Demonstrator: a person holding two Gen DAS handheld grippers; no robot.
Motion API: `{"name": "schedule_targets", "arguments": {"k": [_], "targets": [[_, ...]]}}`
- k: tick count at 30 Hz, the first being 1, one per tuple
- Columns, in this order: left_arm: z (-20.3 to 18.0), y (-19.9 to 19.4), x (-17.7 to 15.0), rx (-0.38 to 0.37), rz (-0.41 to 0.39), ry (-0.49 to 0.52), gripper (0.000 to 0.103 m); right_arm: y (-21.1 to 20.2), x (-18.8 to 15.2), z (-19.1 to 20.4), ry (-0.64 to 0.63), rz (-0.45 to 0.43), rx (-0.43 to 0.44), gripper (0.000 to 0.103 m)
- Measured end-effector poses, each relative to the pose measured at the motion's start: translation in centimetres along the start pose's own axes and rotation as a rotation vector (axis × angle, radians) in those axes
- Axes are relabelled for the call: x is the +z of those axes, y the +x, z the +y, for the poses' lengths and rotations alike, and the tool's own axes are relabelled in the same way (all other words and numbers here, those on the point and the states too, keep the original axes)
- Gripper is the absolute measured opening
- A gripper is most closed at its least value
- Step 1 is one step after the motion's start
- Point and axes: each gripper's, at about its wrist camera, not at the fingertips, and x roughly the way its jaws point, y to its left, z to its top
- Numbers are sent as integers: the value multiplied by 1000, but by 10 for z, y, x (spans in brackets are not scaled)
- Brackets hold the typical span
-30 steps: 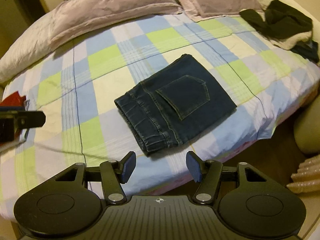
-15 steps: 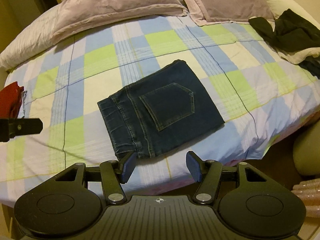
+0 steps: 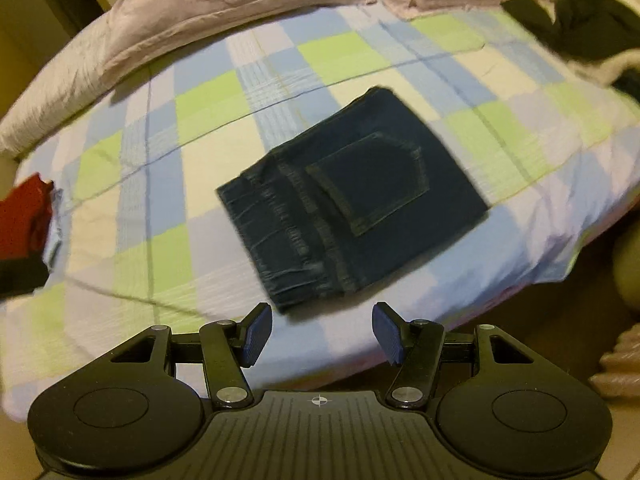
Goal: Fold clothes
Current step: 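Grasp the folded jeans edge with the left tool while the right tool grasps the pocket side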
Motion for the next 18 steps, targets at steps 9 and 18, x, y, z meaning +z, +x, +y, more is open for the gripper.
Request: {"name": "schedule_targets", "arguments": {"k": [9, 18], "targets": [[28, 26, 2, -99, -29, -164, 43, 8, 41, -28, -9, -2, 13, 59], [18, 105, -7, -145, -78, -408, 59, 29, 106, -114, -43, 66, 74, 59]]}}
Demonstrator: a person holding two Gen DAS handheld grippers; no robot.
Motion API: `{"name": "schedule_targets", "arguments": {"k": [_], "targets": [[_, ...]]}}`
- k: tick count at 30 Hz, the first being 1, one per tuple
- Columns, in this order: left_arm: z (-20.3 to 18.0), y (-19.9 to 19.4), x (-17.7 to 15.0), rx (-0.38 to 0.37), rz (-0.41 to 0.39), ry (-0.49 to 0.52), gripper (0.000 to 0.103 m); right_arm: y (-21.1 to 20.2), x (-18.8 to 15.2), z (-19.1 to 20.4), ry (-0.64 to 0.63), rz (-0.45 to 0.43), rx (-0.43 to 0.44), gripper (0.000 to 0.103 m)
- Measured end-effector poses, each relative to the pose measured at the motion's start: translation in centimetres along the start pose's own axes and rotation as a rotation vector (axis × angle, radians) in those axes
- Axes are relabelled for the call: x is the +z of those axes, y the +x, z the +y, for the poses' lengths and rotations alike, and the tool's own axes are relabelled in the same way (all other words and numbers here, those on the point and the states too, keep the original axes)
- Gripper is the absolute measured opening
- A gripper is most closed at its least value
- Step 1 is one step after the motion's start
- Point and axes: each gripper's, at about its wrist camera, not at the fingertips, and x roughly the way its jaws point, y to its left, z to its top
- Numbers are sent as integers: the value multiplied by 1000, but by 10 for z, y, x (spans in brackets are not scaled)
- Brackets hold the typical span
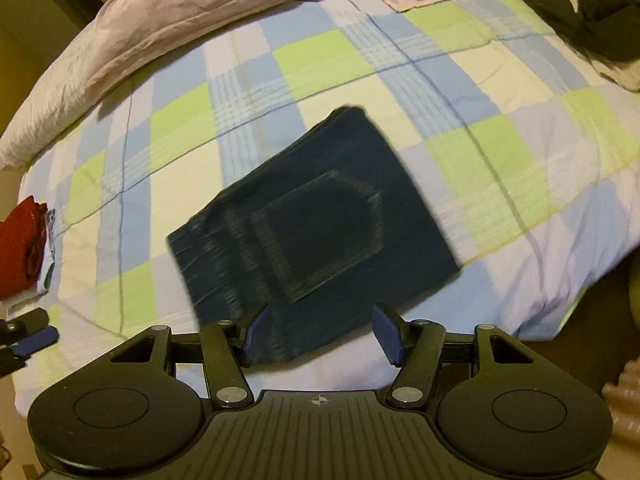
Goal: Fold clothes
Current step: 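Grasp the folded jeans edge with the left tool while the right tool grasps the pocket side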
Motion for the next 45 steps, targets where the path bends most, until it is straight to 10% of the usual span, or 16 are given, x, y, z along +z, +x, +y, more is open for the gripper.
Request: {"name": "schedule_targets", "arguments": {"k": [8, 15, 33, 39, 45], "targets": [[30, 82, -46, 13, -29, -204, 67, 55, 46, -95, 71, 60, 120, 59], [68, 128, -65, -121, -31, -256, 68, 106, 61, -151, 146, 75, 241, 73], [89, 177, -54, -362, -37, -268, 81, 168, 72, -186, 249, 135, 434, 73], [92, 175, -53, -338, -19, -253, 41, 180, 81, -190, 239, 145, 512, 73], [94, 181, -50, -324, 8, -274, 42, 191, 91, -184, 167, 155, 579, 72]]}}
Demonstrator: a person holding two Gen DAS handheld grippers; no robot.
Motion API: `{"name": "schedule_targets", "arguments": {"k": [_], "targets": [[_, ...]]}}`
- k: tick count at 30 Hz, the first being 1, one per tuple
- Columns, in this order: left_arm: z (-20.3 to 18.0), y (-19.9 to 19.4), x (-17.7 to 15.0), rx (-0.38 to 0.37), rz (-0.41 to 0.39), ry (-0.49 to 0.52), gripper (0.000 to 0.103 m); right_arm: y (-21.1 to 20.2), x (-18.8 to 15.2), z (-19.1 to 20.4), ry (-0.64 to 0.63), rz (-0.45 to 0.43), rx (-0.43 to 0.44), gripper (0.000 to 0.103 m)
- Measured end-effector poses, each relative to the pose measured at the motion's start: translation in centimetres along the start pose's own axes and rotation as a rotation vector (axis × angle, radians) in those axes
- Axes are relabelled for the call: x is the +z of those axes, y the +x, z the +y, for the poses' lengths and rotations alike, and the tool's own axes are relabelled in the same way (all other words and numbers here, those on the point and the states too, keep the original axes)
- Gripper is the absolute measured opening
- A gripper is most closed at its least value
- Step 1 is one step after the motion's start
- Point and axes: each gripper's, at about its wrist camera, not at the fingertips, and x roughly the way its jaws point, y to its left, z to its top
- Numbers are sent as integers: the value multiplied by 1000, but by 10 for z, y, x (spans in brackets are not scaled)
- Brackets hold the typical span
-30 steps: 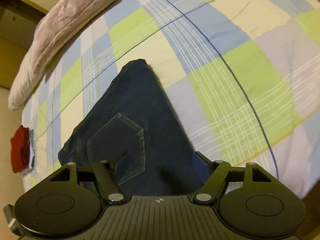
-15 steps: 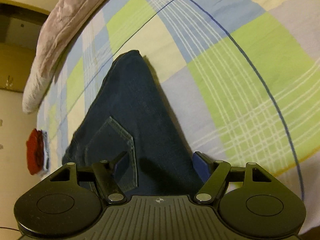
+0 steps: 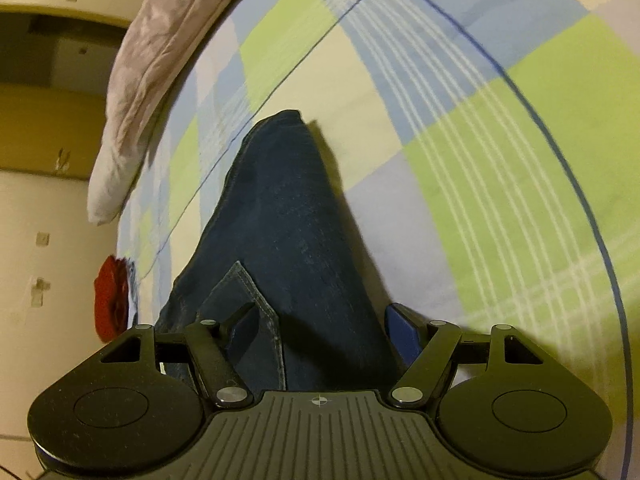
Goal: Fold clothes
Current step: 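Grasp the folded jeans edge with the left tool while the right tool grasps the pocket side, then lift the folded jeans with both tools and carry them toward the red garment stack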
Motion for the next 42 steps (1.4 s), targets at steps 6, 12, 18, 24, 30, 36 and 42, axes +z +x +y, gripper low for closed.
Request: {"name": "schedule_targets", "arguments": {"k": [6, 12, 18, 24, 30, 36, 42], "targets": [[-17, -10, -4, 1, 11, 70, 32, 23, 8, 12, -119, 63, 52, 66], [-8, 1, -4, 36, 13, 29, 39, 24, 10, 1, -129, 98, 72, 41], [-23, 3, -9, 48, -9, 82, 28, 32, 12, 3, -134, 102, 89, 31], [-52, -10, -9, 85, -14, 123, 23, 10, 1, 32, -156, 66, 98, 18], [-91, -65, -2, 110, -42, 146, 22, -13, -12, 82, -146, 65, 122, 18], [-113, -146, -4, 153, -121, 176, 22, -10, -34, 139, -119, 68, 220, 18], [-85, -241, 22, 171, -198, 160, 22, 39, -61, 221, -170, 118, 266, 18]]}}
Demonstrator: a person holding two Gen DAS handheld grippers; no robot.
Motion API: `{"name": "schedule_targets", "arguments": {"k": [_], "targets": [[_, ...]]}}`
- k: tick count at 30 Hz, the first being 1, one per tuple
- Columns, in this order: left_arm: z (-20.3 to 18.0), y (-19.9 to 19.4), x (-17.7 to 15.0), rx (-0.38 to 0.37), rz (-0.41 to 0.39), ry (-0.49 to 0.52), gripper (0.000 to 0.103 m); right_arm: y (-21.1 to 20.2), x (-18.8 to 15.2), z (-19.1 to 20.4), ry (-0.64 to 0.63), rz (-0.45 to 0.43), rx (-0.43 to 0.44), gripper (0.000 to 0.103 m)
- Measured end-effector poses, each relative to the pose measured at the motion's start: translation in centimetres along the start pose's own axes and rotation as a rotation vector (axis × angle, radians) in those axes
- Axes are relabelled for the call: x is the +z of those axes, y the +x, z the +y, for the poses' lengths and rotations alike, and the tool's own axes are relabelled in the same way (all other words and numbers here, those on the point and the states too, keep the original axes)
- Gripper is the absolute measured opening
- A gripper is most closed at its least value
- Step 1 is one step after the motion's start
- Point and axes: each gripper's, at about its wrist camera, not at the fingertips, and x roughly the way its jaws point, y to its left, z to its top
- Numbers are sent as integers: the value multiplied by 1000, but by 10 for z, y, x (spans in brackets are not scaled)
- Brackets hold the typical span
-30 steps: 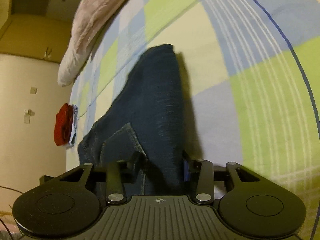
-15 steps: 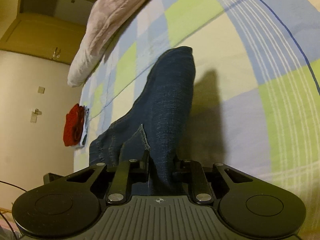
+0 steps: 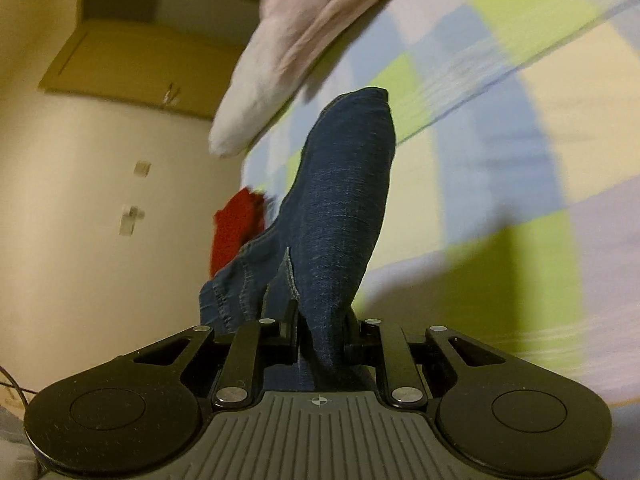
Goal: Fold clothes
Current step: 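Lift the folded jeans with both tools and carry them toward the red garment stack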
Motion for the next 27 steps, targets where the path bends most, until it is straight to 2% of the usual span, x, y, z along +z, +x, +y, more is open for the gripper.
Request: {"name": "schedule_targets", "arguments": {"k": [4, 8, 11, 15, 19, 22, 27], "targets": [[53, -57, 42, 1, -36, 1, 22, 74, -6, 52, -30, 14, 29, 18], [106, -113, 118, 0, -54, 47, 22, 167, -17, 111, -23, -20, 47, 18], [146, -150, 189, -15, -57, 75, 22, 234, -21, 157, -3, -72, 65, 18], [180, -186, 281, -17, -76, 155, 22, 315, -17, 204, 31, -141, 95, 18], [208, -199, 362, -19, -99, 185, 22, 391, 5, 239, 60, -186, 122, 18], [223, -199, 411, -28, -99, 179, 22, 430, 33, 257, 71, -201, 114, 18], [251, -183, 460, -55, -83, 168, 22, 470, 66, 268, 74, -202, 100, 18]]}}
